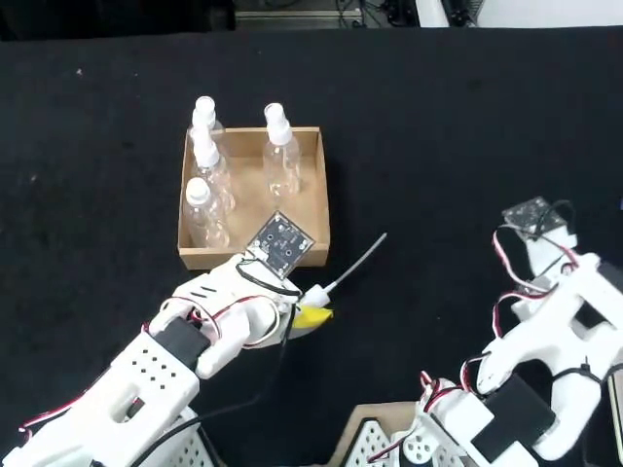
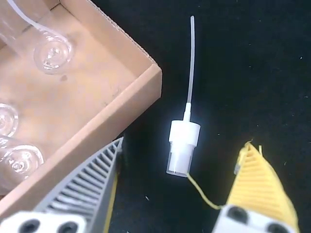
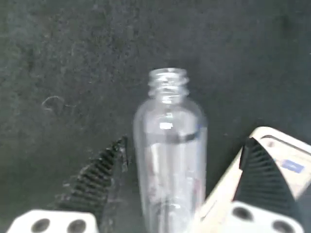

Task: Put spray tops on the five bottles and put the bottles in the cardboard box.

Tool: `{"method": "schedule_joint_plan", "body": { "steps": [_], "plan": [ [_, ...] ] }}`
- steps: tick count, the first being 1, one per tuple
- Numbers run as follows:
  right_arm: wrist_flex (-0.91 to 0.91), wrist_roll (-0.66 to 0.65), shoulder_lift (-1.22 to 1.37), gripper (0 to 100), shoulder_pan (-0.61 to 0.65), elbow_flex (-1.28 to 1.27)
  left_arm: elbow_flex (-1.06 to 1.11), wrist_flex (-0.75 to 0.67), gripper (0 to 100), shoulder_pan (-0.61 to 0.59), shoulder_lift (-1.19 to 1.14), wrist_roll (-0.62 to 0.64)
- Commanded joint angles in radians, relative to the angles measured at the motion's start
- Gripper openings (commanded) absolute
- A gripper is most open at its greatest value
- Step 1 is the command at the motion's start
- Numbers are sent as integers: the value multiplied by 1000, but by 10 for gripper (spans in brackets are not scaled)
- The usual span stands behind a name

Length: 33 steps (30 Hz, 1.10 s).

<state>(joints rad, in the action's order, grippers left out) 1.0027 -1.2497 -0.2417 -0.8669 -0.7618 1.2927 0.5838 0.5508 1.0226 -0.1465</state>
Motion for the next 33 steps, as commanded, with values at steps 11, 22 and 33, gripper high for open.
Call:
{"method": "schedule_joint_plan", "body": {
  "steps": [11, 22, 33],
  "plan": [
    [-195, -35, -53, 146, -2, -189, -16, -18, 333, 10, 23, -8],
    [230, 284, -45, 57, 18, 120, -16, -18, 333, 7, 23, -9],
    [204, 336, -4, 335, 149, 61, -15, -18, 333, 2, 23, -9]
  ]
}}
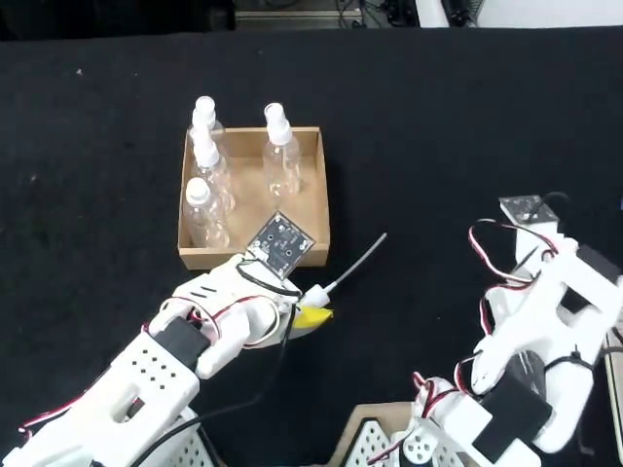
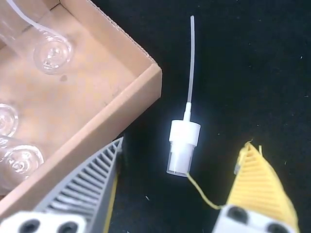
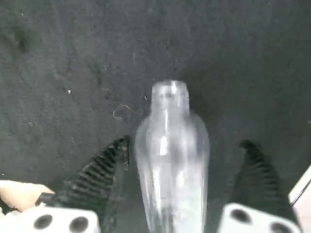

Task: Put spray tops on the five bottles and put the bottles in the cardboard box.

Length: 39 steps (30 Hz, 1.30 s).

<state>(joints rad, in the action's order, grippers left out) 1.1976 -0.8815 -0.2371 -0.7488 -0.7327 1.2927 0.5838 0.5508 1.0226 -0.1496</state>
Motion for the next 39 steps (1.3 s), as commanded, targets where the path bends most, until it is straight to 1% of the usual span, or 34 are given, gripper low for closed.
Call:
{"method": "schedule_joint_plan", "body": {
  "steps": [1, 4, 7, 10, 14, 18, 21, 23, 27, 28, 29, 31, 36, 39],
  "plan": [
    [32, -54, -13, 335, 25, 50, -15, -18, 333, 2, 23, -6],
    [92, -152, -28, 337, -11, 88, -15, -18, 333, 2, 23, -6],
    [95, -276, -24, 337, -64, 90, -15, -18, 333, 2, 25, -6],
    [92, -321, -1, 335, -100, 50, -15, -18, 333, 4, 25, -6],
    [46, -307, 31, 319, -97, -8, -15, -18, 333, 10, 25, -6],
    [-110, -193, 61, 302, -97, -77, -13, -18, 333, 8, 25, -6],
    [-175, -123, 67, 293, -97, -99, -13, -18, 333, 8, 25, -6],
    [-178, -92, 67, 239, -97, -88, -13, -18, 333, 8, 25, -6],
    [-175, -107, 67, 11, -97, -77, -13, -18, 333, 8, 25, -6],
    [-172, -114, 67, 11, -100, -67, -13, -18, 333, 10, 25, -6],
    [-155, -117, 65, 36, -107, -48, -13, -18, 333, 10, 25, -6],
    [-95, -115, 65, 11, -117, 21, -13, -18, 333, 10, 25, -6],
    [150, -109, 65, 10, -115, 255, -19, -17, 333, 12, 14, 0],
    [209, -44, 65, 10, -114, 360, -25, -12, 333, 12, 12, 2]
  ]
}}
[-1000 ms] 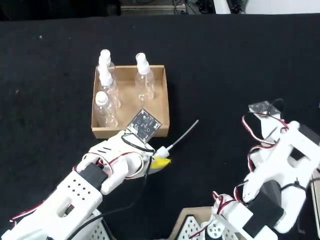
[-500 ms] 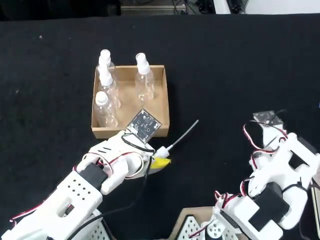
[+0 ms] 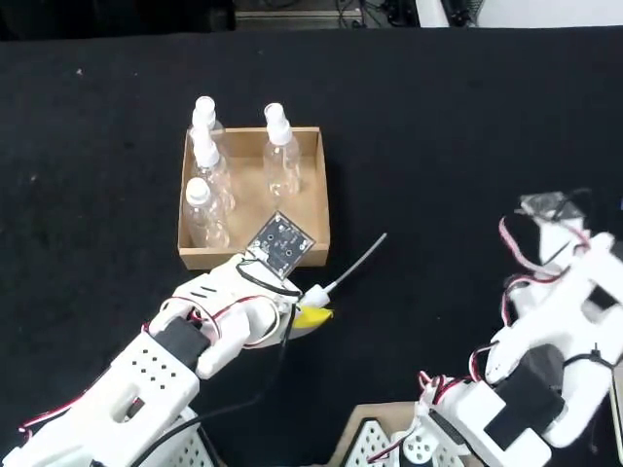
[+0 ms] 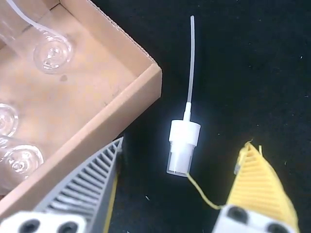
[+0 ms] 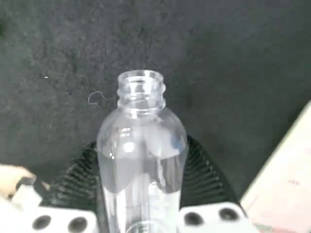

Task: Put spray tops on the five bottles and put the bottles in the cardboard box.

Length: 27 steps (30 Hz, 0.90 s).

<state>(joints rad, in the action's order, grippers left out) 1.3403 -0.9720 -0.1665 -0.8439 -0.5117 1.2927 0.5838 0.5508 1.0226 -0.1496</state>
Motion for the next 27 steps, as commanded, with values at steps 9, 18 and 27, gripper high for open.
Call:
{"method": "schedule_joint_plan", "body": {
  "steps": [9, 18, 27],
  "plan": [
    [69, 94, -5, 10, 40, 131, -163, 91, 333, 27, -163, 0],
    [66, 87, -5, 10, 54, 113, -255, 54, 332, 127, -450, -52],
    [64, 86, -5, 10, 54, 117, -320, -94, 332, 65, -671, -54]
  ]
}}
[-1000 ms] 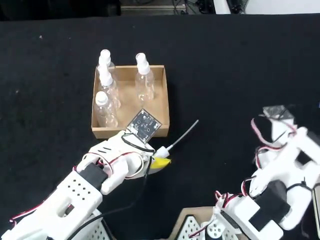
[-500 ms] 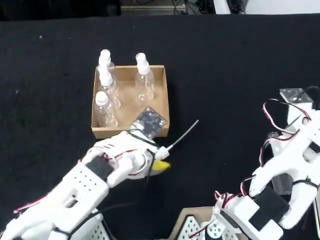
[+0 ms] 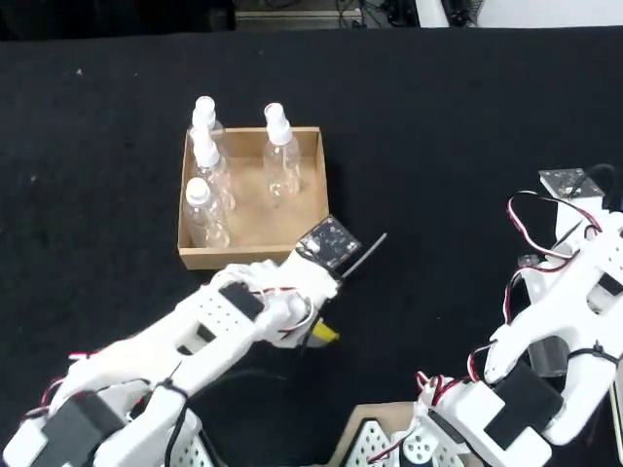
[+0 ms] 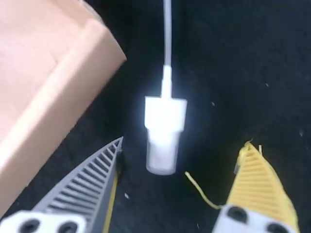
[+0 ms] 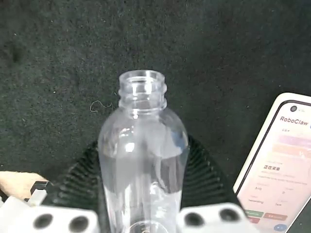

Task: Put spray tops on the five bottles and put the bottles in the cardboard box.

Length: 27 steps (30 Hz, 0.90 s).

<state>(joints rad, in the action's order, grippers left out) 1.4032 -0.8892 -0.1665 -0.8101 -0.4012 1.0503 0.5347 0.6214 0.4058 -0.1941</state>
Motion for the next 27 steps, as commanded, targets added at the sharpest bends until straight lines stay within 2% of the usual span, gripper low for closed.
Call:
{"method": "schedule_joint_plan", "body": {
  "steps": [1, 7, 13, 15, 23, 27],
  "plan": [
    [2, 3, -5, 10, 20, 7, -88, -43, 332, -5, -72, -9],
    [2, 3, -5, 10, 20, 7, -136, -48, 330, -5, -166, -2],
    [2, 3, -5, 10, 20, 8, -177, -40, 171, -1, -245, -2],
    [2, 3, -5, 10, 20, 8, -177, -37, 152, 21, -255, -3],
    [-48, 3, -5, 10, 11, 7, -249, 209, 159, 148, -255, -12],
    [-48, 3, -5, 10, 11, 7, -303, 339, 158, 142, -255, -101]
  ]
}}
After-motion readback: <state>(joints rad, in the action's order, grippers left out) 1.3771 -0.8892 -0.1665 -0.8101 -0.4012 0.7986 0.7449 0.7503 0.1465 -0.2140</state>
